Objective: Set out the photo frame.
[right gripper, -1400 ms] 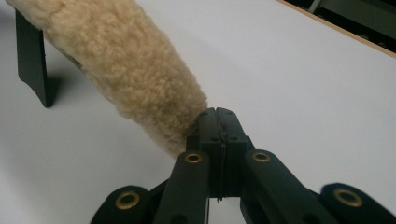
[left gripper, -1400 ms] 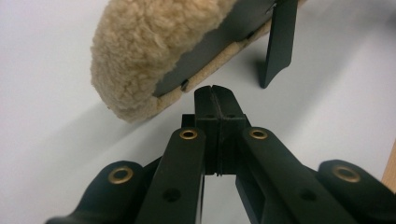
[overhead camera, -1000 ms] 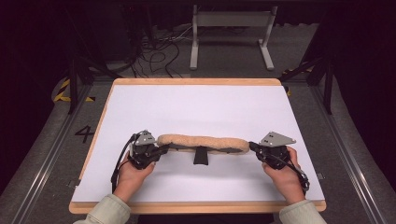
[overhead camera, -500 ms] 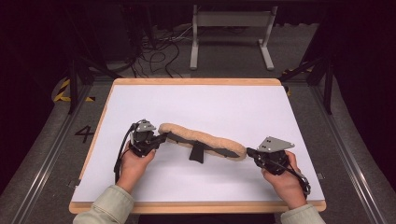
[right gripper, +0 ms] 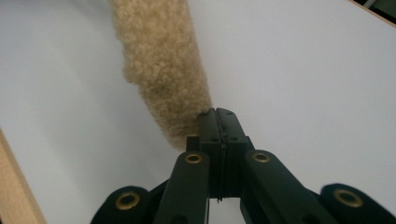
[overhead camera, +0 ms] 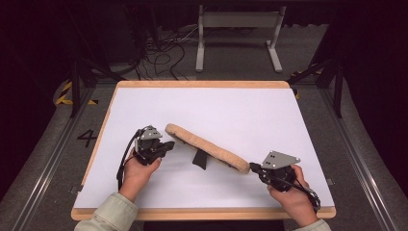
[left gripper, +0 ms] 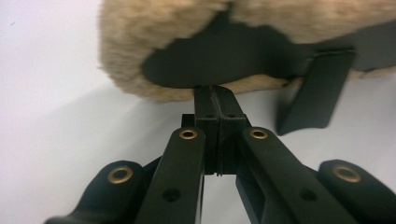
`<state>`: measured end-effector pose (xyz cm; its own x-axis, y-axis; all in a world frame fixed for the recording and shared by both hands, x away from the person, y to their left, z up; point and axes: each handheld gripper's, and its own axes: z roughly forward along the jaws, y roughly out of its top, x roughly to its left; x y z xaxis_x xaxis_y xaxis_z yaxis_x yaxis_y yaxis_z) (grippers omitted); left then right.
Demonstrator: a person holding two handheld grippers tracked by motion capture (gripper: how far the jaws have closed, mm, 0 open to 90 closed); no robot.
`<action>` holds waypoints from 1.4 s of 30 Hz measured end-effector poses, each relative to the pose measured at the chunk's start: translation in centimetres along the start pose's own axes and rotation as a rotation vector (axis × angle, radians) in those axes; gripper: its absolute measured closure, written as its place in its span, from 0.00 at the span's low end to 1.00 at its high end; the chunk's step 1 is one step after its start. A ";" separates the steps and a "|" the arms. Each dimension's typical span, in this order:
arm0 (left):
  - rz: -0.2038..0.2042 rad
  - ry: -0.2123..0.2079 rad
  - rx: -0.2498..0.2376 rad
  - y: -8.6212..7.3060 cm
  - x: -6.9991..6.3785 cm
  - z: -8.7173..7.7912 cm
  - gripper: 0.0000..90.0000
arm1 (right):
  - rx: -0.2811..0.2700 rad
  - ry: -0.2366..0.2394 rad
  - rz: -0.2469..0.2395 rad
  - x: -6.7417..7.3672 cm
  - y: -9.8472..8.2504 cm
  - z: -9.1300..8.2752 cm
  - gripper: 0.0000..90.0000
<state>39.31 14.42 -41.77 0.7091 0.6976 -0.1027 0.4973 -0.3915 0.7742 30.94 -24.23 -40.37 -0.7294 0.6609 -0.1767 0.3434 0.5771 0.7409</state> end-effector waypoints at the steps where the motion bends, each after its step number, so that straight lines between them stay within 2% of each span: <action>1: 0.013 -0.004 0.001 0.0 -0.1 -0.1 1.00 | 0.003 0.002 -0.006 0.1 0.0 0.0 1.00; 3: 0.014 -0.018 0.007 0.0 -0.6 -0.2 1.00 | 0.004 0.003 -0.006 0.3 0.0 -0.1 1.00; 7: 0.048 -0.056 0.007 0.0 -1.9 -0.5 1.00 | 0.009 0.032 -0.025 1.1 0.2 -0.3 1.00; 16: 0.079 -0.201 0.017 -0.3 -4.2 -0.6 1.00 | 0.008 0.092 -0.065 2.9 0.8 0.3 1.00; 22: 0.115 -0.273 0.046 -0.2 -5.9 0.0 1.00 | 0.006 0.097 -0.061 2.9 0.8 0.3 1.00; 24: 0.124 -0.291 0.057 -0.2 -6.5 0.3 1.00 | 0.001 0.083 -0.052 2.7 0.7 0.3 1.00; 28: 0.146 -0.303 0.076 -0.3 -7.7 1.3 1.00 | -0.008 0.050 -0.020 1.8 0.4 -0.1 1.00; 30: 0.145 -0.294 0.088 -0.3 -8.3 1.9 0.97 | -0.020 0.038 -0.002 1.4 0.3 -0.3 1.00; 33: 0.142 -0.283 0.092 -0.3 -8.9 3.0 0.99 | -0.029 0.025 0.020 0.9 0.1 -0.5 1.00; 37: 0.136 -0.243 0.090 -0.1 -9.1 4.4 1.00 | -0.022 0.025 0.018 0.9 0.0 -0.3 1.00; 42: 0.117 -0.217 0.100 0.1 -8.9 5.6 1.00 | -0.016 0.028 0.022 0.9 -0.2 -0.2 1.00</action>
<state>35.83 4.82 -44.24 0.8500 0.5032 -0.1558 0.4447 -0.5272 0.7241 30.13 -23.81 -40.56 -0.7380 0.6595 -0.1428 0.3497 0.5549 0.7548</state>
